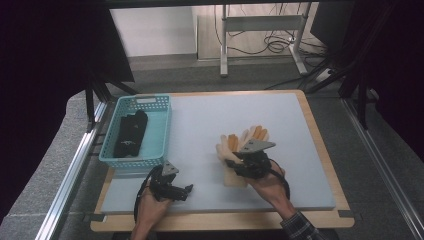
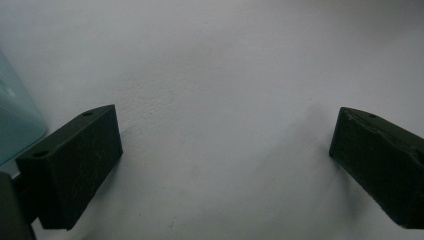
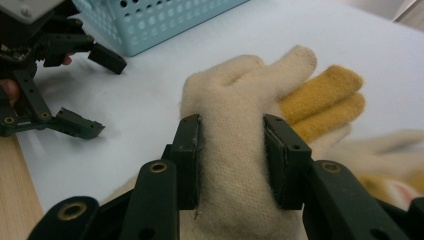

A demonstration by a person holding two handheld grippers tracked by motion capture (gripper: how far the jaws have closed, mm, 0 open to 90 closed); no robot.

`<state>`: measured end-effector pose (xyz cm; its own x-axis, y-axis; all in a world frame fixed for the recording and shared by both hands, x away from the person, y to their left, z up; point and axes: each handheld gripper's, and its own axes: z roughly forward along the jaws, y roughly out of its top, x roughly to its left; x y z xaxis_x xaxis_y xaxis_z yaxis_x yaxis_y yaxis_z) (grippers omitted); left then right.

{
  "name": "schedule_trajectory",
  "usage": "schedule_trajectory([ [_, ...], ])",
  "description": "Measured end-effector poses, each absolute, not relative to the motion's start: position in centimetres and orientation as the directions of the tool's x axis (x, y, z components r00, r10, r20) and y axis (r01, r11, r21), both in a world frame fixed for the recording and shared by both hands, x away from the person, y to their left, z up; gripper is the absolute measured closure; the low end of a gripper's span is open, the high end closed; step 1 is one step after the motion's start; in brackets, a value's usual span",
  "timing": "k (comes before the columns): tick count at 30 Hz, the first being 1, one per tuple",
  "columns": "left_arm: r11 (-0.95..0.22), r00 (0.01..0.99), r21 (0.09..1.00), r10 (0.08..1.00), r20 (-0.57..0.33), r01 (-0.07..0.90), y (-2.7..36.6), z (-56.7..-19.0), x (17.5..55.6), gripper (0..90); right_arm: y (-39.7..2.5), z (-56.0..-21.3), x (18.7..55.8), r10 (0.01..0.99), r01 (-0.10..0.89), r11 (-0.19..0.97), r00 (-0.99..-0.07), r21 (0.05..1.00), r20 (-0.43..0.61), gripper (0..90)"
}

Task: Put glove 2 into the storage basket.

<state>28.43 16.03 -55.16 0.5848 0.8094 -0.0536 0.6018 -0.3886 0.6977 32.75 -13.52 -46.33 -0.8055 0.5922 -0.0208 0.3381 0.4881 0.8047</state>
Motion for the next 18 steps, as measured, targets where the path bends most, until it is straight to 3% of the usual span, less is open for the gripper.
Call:
schedule_trajectory([
  [8,-0.386,0.584,0.700,0.810,-0.054,0.601,16.0,-55.2,28.4,0.5,-9.7,-50.6,32.8,0.574,0.350,0.543,-0.818,0.763,-0.033,58.9],
  [13,-0.387,0.584,0.700,0.810,-0.053,0.600,16.0,-55.2,28.4,0.5,-8.9,-52.3,32.8,0.550,0.379,0.551,-0.835,0.744,0.017,42.3],
  [18,-0.392,0.586,0.698,0.809,-0.050,0.599,16.1,-55.2,28.4,0.5,-10.5,-50.7,33.4,0.568,0.387,0.501,-0.822,0.774,0.044,35.9],
])
